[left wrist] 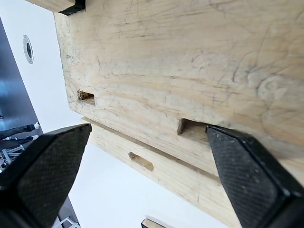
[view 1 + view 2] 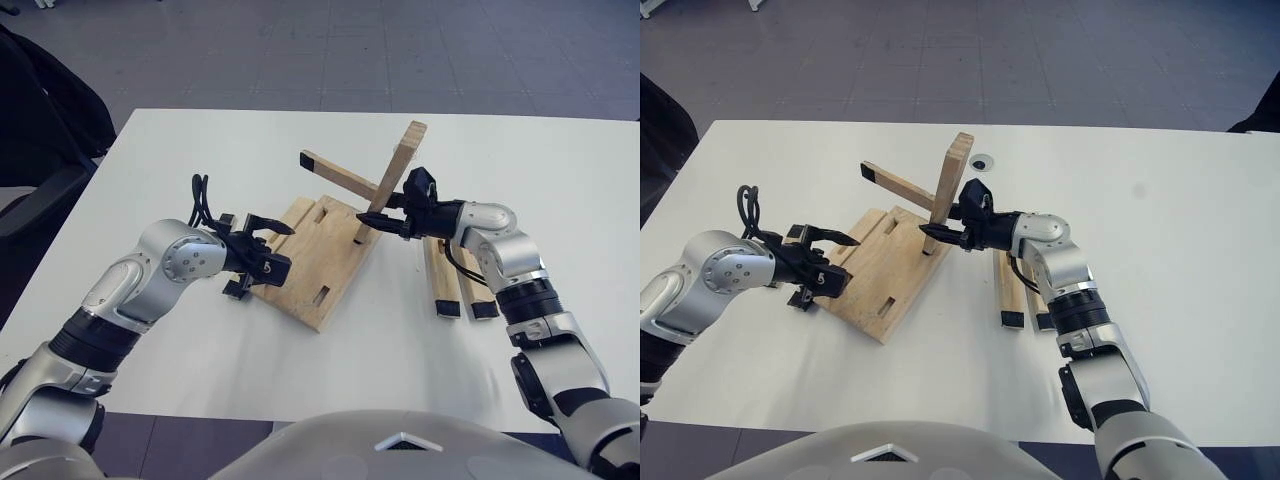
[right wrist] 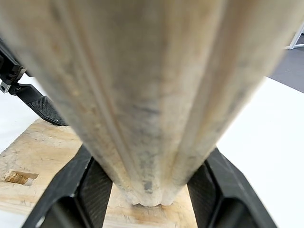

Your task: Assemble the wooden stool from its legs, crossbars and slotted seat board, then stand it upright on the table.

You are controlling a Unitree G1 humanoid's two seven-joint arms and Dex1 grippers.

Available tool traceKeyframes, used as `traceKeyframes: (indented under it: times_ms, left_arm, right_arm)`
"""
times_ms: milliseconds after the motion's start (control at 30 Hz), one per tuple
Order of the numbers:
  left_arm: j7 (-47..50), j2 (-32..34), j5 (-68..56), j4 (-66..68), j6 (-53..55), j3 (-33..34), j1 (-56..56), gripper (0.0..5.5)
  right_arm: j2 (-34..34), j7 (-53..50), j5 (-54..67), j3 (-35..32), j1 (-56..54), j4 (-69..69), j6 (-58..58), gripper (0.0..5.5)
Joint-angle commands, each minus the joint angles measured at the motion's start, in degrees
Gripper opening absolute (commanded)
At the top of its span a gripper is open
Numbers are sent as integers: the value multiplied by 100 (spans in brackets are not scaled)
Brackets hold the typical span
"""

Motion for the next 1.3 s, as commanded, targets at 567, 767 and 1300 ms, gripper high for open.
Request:
traceKeyframes:
  times_ms: [567, 767, 1300]
  left_arm:
    - [-152, -341, 162, 86, 135, -332, 531, 448]
    - [-151, -360, 143, 75, 135, -325, 517, 448]
    - [-147, -429, 165, 108, 143, -329, 434, 448]
  right_arm:
    - [-103, 46, -147, 214, 366, 165, 569, 203]
    - [-94, 51, -13, 74, 150, 322, 685, 203]
    - [-86, 190, 6, -168, -317, 975, 776, 203]
